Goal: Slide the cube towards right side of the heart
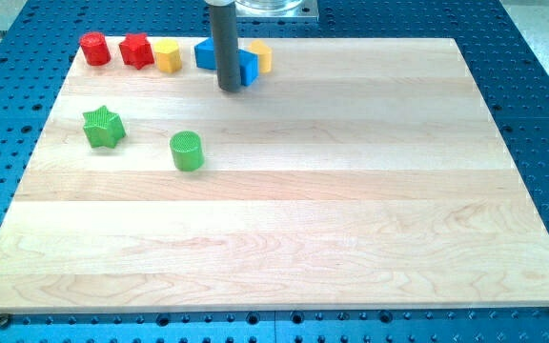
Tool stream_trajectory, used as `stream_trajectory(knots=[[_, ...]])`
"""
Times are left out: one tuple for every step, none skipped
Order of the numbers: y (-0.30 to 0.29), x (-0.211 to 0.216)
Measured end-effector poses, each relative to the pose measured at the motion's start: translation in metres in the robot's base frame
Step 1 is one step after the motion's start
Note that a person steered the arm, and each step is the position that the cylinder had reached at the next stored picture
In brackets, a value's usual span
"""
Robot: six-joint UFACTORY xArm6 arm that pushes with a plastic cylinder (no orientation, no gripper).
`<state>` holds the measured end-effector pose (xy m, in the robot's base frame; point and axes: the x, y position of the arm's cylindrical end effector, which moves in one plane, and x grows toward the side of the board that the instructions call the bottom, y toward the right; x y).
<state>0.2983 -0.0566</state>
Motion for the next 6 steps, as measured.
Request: stream_trajectory(knots=[[-0.100, -0.011], [-0.073, -0.015], [-0.002, -0.025], [0.056, -0.008], [0.084, -0.002], [0.109, 0.020]])
